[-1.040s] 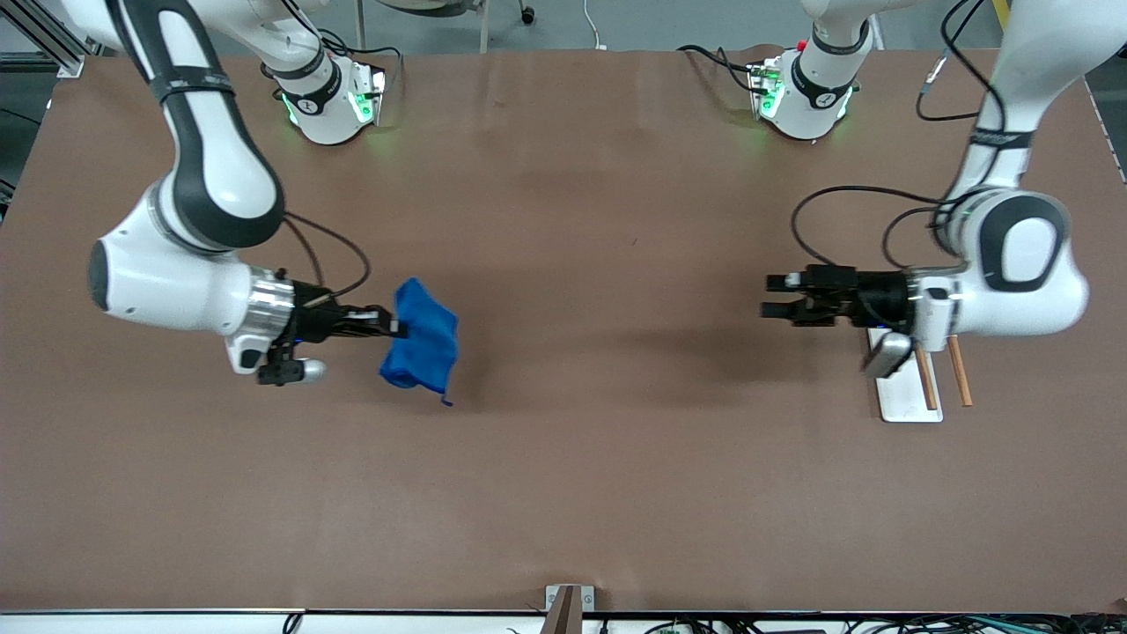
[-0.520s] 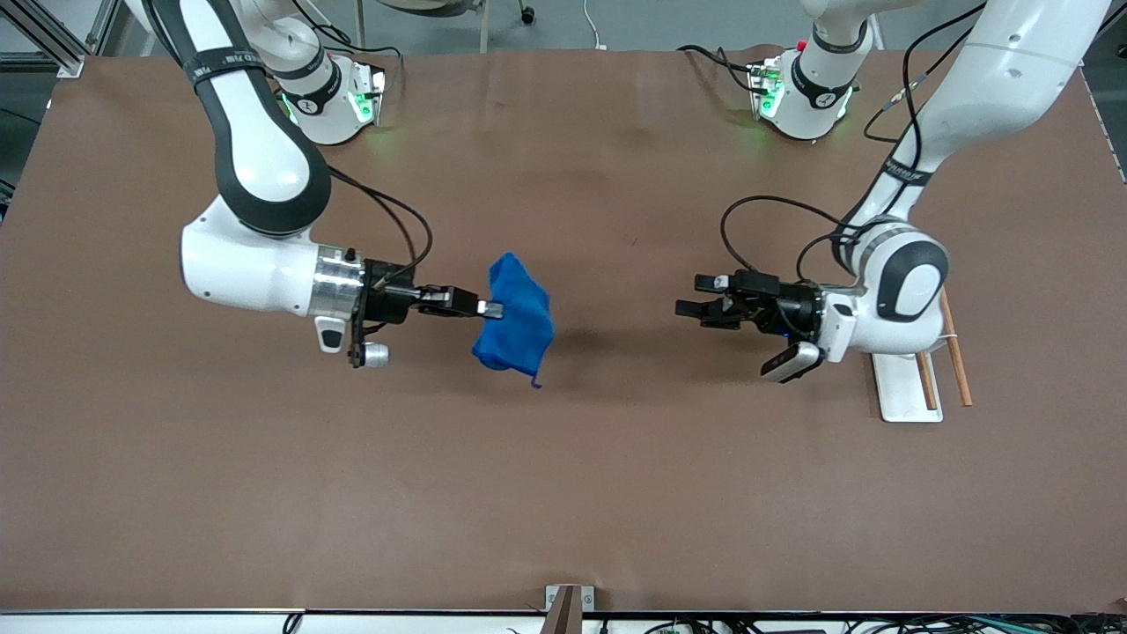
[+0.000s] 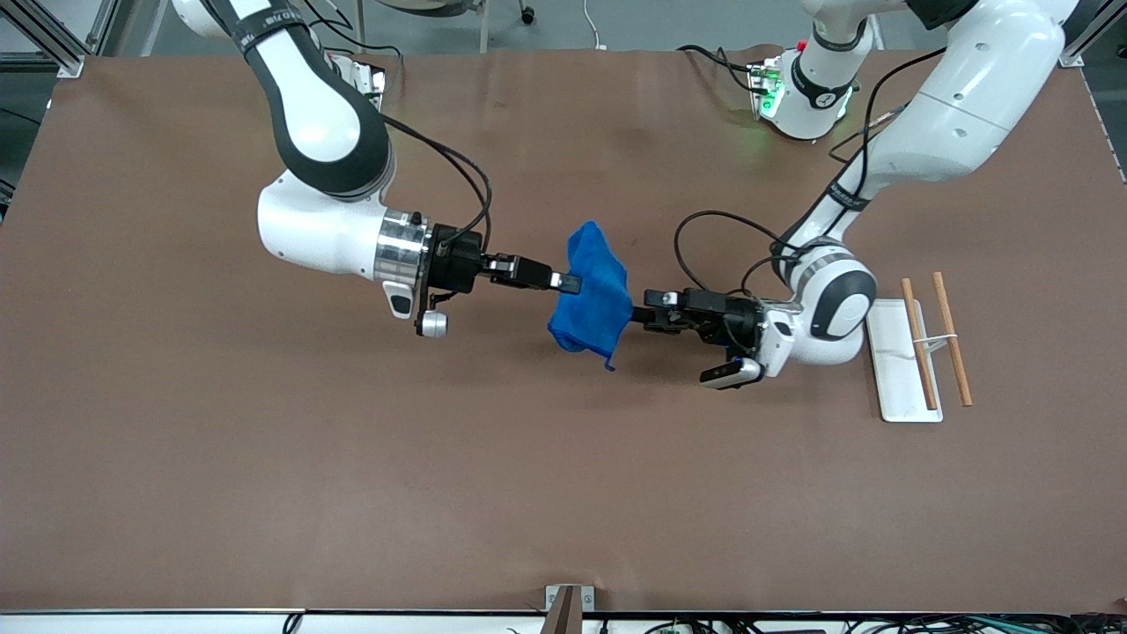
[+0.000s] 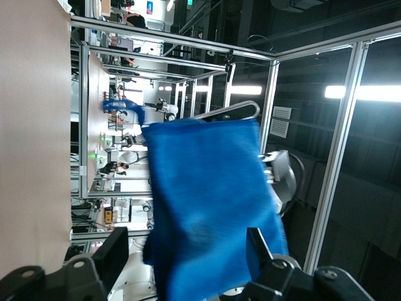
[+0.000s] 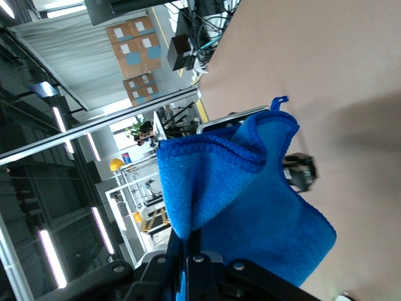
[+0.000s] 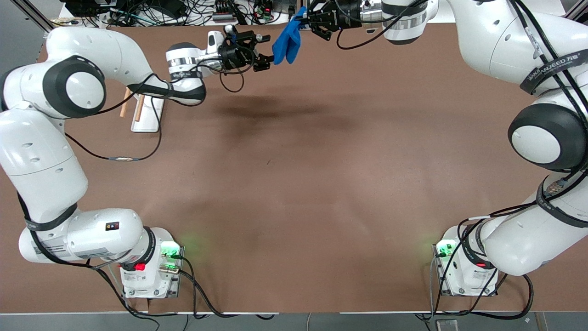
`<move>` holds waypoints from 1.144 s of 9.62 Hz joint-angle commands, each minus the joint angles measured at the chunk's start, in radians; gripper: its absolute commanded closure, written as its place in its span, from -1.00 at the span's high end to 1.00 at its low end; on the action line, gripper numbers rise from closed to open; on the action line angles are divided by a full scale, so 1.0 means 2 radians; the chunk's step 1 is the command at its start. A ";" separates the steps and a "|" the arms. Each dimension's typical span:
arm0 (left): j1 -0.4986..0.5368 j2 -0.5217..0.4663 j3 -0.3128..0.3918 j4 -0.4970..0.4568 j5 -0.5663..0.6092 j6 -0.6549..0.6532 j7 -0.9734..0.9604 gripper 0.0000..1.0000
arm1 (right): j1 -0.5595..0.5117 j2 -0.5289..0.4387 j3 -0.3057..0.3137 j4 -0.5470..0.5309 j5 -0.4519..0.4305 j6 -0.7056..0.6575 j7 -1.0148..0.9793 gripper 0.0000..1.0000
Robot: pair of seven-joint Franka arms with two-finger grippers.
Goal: Right arm passes towel to left arm to hang
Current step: 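Grasp the hanging towel with the left gripper beside the right gripper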
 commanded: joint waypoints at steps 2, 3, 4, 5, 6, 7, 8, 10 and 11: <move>0.003 0.019 -0.001 0.004 -0.004 0.002 0.006 0.51 | 0.007 0.000 -0.002 0.013 0.037 0.004 0.002 -1.00; 0.004 0.017 -0.001 0.006 -0.004 0.001 0.006 0.49 | 0.007 0.000 -0.002 0.013 0.037 0.005 0.002 -1.00; 0.006 0.017 -0.002 0.012 -0.004 0.000 0.005 0.46 | 0.008 0.000 -0.002 0.013 0.037 0.007 0.002 -1.00; 0.007 0.016 -0.003 0.016 -0.004 -0.005 0.005 0.40 | 0.010 0.000 -0.002 0.013 0.037 0.009 0.002 -1.00; 0.010 0.016 -0.003 0.023 -0.004 -0.006 0.005 0.32 | 0.011 0.001 -0.002 0.013 0.037 0.010 0.001 -1.00; 0.011 0.016 -0.011 0.028 -0.004 -0.006 0.005 0.25 | 0.011 0.003 -0.002 0.012 0.037 0.010 0.001 -1.00; 0.013 0.016 -0.014 0.029 -0.004 -0.006 0.005 0.13 | 0.012 0.005 -0.002 0.013 0.037 0.011 0.001 -1.00; 0.017 0.016 -0.014 0.029 -0.002 -0.016 0.005 -0.14 | 0.016 0.005 -0.002 0.013 0.037 0.014 0.001 -1.00; 0.024 0.017 -0.014 0.028 0.002 -0.021 0.005 -0.19 | 0.016 0.005 -0.002 0.013 0.037 0.017 0.001 -1.00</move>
